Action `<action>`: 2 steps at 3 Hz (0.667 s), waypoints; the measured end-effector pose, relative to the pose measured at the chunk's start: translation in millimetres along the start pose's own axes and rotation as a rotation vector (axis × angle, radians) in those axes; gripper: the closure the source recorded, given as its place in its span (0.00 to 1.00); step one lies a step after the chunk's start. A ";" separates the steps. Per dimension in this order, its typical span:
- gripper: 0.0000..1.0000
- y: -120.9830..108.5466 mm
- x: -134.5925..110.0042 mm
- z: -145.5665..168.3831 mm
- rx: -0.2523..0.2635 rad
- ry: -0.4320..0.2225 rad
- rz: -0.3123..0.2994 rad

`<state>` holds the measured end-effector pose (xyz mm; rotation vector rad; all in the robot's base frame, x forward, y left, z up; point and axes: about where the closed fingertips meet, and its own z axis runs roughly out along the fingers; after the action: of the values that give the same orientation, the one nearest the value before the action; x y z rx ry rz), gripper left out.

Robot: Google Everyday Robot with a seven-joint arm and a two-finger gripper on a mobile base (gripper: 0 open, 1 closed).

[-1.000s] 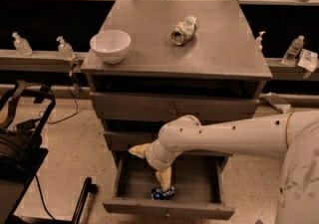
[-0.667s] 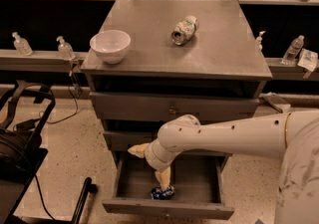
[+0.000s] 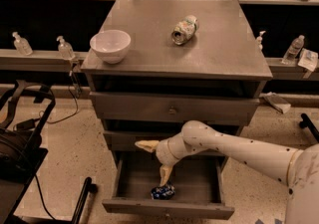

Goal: Pick pepsi can from bottom drawer and place on counter

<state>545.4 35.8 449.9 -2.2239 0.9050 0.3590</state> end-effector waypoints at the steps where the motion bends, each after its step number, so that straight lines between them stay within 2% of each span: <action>1: 0.00 13.9 19.6 22.0 0.052 -0.143 -0.021; 2: 0.00 48.4 34.9 66.2 -0.044 -0.212 -0.096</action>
Offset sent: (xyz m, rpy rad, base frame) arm -0.0142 0.0120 -0.1543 0.0009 0.1062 0.3886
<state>537.2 39.5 361.3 -2.2099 0.6815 0.5621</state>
